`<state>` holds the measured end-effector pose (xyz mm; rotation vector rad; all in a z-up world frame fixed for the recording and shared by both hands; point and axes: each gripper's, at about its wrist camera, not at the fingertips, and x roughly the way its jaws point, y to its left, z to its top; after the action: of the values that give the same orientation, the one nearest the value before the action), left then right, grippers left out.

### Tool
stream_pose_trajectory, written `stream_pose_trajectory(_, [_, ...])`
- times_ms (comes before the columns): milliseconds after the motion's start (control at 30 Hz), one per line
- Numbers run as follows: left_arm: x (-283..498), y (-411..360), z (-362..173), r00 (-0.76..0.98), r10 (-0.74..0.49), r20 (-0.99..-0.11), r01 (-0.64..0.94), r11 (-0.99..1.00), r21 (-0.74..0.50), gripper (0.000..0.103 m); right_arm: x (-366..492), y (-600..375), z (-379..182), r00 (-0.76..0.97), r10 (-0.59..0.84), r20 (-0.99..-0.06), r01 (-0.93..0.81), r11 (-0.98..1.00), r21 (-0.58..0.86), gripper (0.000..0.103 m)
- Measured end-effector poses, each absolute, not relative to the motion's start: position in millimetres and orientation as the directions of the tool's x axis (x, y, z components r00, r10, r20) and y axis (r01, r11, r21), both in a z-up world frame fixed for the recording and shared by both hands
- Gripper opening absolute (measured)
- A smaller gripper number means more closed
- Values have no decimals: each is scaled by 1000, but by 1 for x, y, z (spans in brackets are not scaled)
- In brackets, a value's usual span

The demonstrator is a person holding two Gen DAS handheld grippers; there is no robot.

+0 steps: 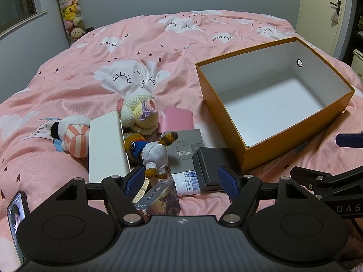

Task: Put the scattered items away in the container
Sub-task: 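Reach the right gripper toward the dark grey box beside the shoebox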

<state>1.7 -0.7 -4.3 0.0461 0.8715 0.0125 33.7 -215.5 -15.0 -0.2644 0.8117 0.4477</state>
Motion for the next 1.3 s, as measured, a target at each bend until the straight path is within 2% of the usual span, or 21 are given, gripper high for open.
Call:
stream_pose_trajectory(333, [2,-1,-4,643,31,-765,7,999,47,85,37,-213,-17,580,313,-752,-502,865,-27,103])
stream_pose_trajectory(667, [4,16,-3,648,36,-761,-15,999,34,85,34,-201,-6,598,430,-676,-599,801,-20,102])
stream_pose_trajectory(800, [8,29,0,647,49,-760,-45,999,26,85,39,-193,-6,567,476,-672,-644,765,-3,102])
stream_pose_trajectory(900, [11,37,0,639,51,-768,-55,998,20,78,43,-187,-7,546,491,-678,-660,751,13,102])
stream_pose_trajectory(967, [13,40,-1,627,42,-778,-50,999,14,78,45,-182,-9,517,510,-688,-678,734,35,102])
stream_pose_trajectory(1033, [14,44,-3,612,38,-790,-49,999,9,78,44,-177,-13,467,540,-701,-708,703,69,93])
stream_pose_trajectory(1067, [15,45,-5,605,41,-795,-52,999,12,78,43,-174,-15,438,557,-706,-723,684,91,82])
stream_pose_trajectory(1100, [16,47,-6,598,44,-800,-54,998,15,78,43,-171,-18,410,569,-713,-737,667,109,75])
stream_pose_trajectory(1300, [20,55,-19,546,31,-837,-50,999,4,74,41,-142,-37,312,561,-767,-818,569,84,61])
